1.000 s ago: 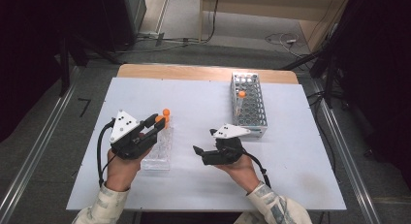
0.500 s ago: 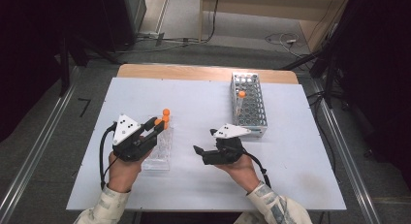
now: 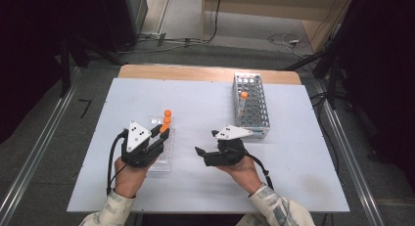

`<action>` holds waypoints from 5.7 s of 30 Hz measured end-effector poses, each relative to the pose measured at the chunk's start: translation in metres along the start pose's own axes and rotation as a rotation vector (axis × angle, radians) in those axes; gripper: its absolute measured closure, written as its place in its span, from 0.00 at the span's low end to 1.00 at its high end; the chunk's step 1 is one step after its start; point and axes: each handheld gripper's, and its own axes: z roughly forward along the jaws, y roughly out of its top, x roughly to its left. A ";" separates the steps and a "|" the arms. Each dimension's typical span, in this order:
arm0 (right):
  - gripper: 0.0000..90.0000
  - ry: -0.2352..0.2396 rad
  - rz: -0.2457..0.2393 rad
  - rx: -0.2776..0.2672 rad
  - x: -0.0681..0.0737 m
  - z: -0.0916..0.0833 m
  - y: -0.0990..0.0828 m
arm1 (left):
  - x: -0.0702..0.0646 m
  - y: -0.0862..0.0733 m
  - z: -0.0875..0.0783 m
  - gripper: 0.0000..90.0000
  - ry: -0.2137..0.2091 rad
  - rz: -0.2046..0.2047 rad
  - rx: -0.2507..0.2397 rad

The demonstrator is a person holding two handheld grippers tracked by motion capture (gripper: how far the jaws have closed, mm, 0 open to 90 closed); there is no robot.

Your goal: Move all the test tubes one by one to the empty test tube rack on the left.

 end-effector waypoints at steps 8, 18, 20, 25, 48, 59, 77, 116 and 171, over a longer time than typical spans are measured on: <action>0.20 0.000 0.002 0.007 0.000 0.001 -0.001 | 0.000 -0.003 0.000 0.75 0.005 0.000 0.005; 0.20 -0.004 0.005 0.005 0.000 0.001 -0.001 | 0.000 -0.002 -0.002 0.68 -0.016 -0.005 -0.022; 0.20 -0.008 0.007 0.002 -0.001 0.000 0.000 | -0.001 -0.002 -0.002 0.65 -0.024 0.001 -0.025; 0.21 -0.029 0.004 -0.003 -0.004 -0.001 0.000 | -0.004 -0.002 -0.001 0.46 -0.037 -0.009 -0.040; 0.23 -0.251 0.100 -0.060 -0.066 -0.027 0.008 | -0.008 -0.004 0.005 0.25 -0.022 -0.018 -0.043; 0.30 -0.340 0.161 -0.077 -0.094 -0.026 0.012 | -0.007 -0.003 0.004 0.21 -0.030 -0.042 -0.054; 0.53 -0.449 0.212 -0.058 -0.128 0.000 0.017 | -0.007 -0.004 0.005 0.20 -0.032 -0.038 -0.059; 0.79 -0.447 0.232 -0.013 -0.135 0.003 0.031 | -0.008 -0.005 0.006 0.21 -0.030 -0.040 -0.057; 0.79 -0.152 0.027 -0.081 -0.045 -0.037 0.024 | -0.013 -0.005 0.006 0.19 -0.061 -0.047 -0.064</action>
